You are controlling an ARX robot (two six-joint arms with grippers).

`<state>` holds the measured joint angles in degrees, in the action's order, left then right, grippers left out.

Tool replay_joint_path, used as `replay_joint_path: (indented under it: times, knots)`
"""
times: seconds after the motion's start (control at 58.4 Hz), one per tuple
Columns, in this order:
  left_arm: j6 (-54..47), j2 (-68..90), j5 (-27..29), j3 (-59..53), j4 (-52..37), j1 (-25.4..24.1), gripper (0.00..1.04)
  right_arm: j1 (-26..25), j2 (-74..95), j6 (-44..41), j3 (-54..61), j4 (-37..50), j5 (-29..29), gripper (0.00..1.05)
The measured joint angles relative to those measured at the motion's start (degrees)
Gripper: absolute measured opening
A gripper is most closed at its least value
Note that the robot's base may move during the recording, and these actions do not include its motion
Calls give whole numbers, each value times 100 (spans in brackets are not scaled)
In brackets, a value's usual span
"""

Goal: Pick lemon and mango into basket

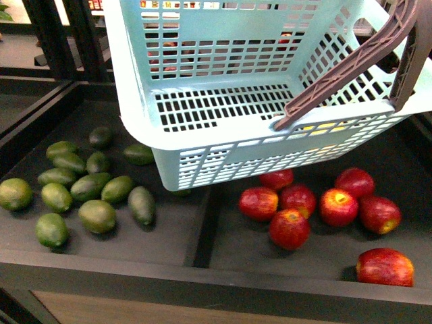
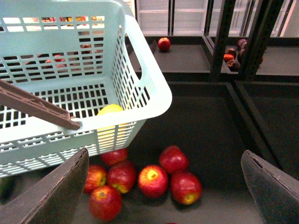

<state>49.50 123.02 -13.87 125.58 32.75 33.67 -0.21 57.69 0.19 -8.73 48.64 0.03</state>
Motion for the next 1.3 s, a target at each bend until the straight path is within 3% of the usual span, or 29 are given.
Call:
replay_joint_path:
  times: [1.301]
  knots:
    - [2,0,-46,9,2,24,5,11,11,0,7,-2,-4,96]
